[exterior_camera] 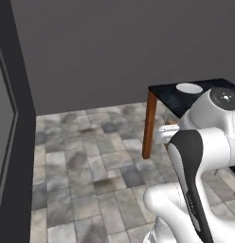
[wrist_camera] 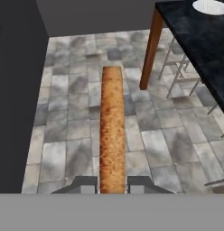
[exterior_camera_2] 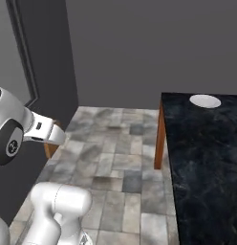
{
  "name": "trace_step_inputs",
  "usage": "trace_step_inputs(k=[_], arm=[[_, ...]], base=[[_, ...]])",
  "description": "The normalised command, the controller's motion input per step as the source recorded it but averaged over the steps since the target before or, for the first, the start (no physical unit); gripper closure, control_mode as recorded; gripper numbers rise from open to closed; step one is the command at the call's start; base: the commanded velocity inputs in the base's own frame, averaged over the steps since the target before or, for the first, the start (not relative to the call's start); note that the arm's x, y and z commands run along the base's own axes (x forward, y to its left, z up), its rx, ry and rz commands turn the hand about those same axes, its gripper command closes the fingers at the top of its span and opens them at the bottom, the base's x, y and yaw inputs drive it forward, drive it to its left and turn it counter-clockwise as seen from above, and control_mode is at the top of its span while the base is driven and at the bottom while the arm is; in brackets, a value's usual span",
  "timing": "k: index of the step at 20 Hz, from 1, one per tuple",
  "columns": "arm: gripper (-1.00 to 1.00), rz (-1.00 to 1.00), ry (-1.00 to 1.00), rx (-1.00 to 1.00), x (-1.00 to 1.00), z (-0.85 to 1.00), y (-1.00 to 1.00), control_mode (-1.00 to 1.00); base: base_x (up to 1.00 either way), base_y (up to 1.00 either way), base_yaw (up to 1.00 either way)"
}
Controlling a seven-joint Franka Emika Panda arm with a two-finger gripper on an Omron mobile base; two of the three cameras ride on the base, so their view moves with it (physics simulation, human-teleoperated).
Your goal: Start the toaster. Once the lever pops up, take the bread to the plate on the dining counter.
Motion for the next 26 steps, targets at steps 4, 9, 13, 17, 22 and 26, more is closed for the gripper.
trace_step_inputs(k=[4,9,13,17,22,26], arm=[[1.0,0.0,0.0,0.0,0.0,0.0,0.0,1.0],[1.0,0.0,0.0,0.0,0.0,0.0,0.0,1.0],[1.0,0.0,0.0,0.0,0.0,0.0,0.0,1.0],[1.0,0.0,0.0,0.0,0.0,0.0,0.0,1.0],[1.0,0.0,0.0,0.0,0.0,0.0,0.0,1.0],[1.0,0.0,0.0,0.0,0.0,0.0,0.0,1.0]], base=[[1.0,0.35,-0.18],[1.0,0.54,-0.2],[1.0,0.78,-0.44],[0.61,0.7,-0.73],[0.51,0.63,-0.77],[0.51,0.63,-0.78]])
